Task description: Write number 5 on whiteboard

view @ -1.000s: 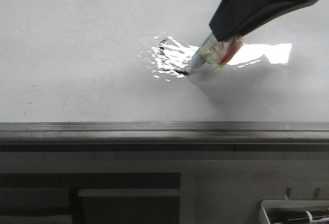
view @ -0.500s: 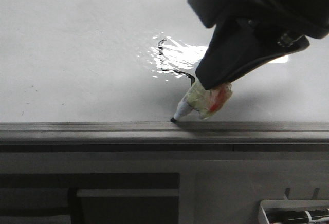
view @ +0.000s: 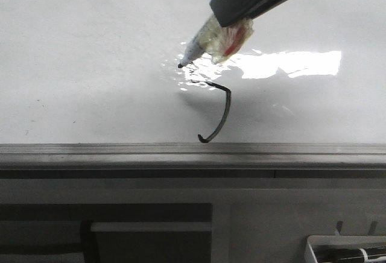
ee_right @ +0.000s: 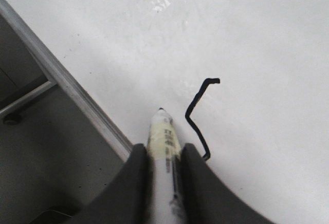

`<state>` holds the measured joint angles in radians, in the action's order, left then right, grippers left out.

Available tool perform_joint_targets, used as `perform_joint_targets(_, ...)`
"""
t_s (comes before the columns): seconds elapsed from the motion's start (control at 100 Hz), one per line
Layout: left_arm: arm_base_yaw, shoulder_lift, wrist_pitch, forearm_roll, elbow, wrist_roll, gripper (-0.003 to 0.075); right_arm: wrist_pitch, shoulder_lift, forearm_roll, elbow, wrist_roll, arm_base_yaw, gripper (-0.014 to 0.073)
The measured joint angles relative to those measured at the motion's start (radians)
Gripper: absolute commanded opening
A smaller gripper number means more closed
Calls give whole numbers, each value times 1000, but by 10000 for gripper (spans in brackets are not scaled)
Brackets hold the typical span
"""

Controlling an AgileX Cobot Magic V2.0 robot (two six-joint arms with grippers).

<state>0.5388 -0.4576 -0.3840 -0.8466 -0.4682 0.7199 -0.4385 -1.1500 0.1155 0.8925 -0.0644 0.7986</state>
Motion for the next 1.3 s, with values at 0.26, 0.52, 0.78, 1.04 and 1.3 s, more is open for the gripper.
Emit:
perform_joint_targets(0.26, 0, 0, 0, 0, 0, 0, -20, 90, -4, 35, 0, -2, -71, -40)
perform_joint_targets(0.52, 0, 0, 0, 0, 0, 0, -20, 94, -4, 40, 0, -2, -103, -40)
perform_joint_targets(0.78, 0, 0, 0, 0, 0, 0, -20, 94, -4, 23, 0, -2, -103, -40)
perform_joint_targets(1.04, 0, 0, 0, 0, 0, 0, -20, 102, -44, -5, 0, -2, -103, -40)
perform_joint_targets(1.3, 0, 0, 0, 0, 0, 0, -20, 117, -53, -11, 0, -2, -101, -40)
